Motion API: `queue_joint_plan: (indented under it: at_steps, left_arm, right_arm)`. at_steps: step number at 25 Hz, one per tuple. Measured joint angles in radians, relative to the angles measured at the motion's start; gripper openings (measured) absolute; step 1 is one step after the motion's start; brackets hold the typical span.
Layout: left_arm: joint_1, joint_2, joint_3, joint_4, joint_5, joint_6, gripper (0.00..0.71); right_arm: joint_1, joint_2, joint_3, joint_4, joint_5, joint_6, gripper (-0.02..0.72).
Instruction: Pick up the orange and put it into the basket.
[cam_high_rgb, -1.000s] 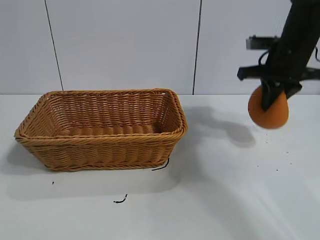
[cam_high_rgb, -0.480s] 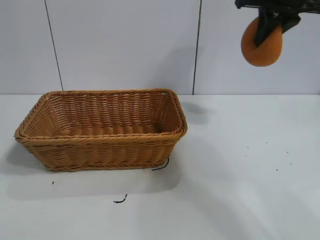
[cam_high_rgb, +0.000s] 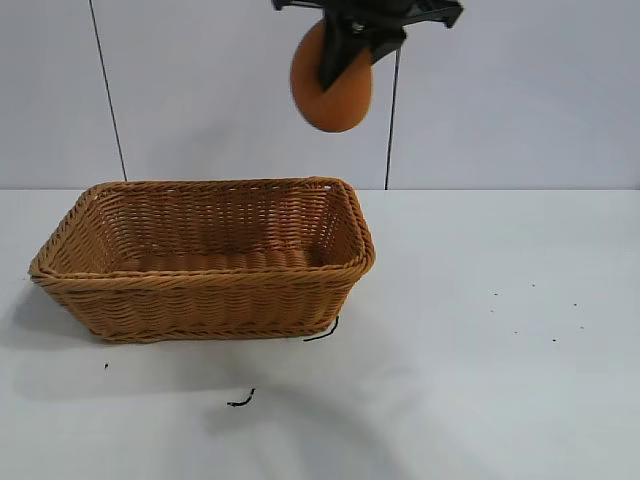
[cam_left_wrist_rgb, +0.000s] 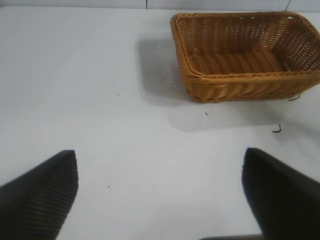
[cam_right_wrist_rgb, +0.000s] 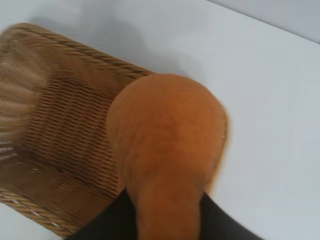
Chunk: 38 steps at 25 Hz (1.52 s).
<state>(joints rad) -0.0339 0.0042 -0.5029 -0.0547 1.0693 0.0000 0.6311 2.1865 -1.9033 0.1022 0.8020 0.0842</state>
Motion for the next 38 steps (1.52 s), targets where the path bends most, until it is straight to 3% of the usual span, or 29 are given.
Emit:
queue_joint_plan:
  at_steps: [6,11,14,17,20,32,38]
  left_arm:
    - [0.000,0.000,0.000,0.000,0.000,0.000,0.639]
    - [0.000,0.000,0.000,0.000,0.000,0.000,0.639]
    - [0.000,0.000,0.000,0.000,0.000,0.000,0.639]
    - [0.000,0.000,0.000,0.000,0.000,0.000,0.639]
    - [0.000,0.000,0.000,0.000,0.000,0.000,0.639]
    - [0.000,0.000,0.000,0.000,0.000,0.000,0.639]
    - [0.000,0.000,0.000,0.000,0.000,0.000,0.639]
  right_arm:
    - [0.023,0.125,0.000,-0.002,-0.095,0.000,0.090]
    - [0.021,0.154,0.000,-0.006,-0.094,0.000,0.123]
    - [0.021,0.153,0.000,-0.006,-0.091,0.000,0.313]
    - [0.021,0.150,0.000,-0.006,-0.074,-0.003,0.580]
    - [0.021,0.128,-0.005,-0.006,-0.048,-0.004,0.668]
    - [-0.068,0.089,-0.280,-0.029,0.152,0.005,0.694]
    - [-0.187,0.089,-0.299,-0.102,0.236,0.018,0.694]
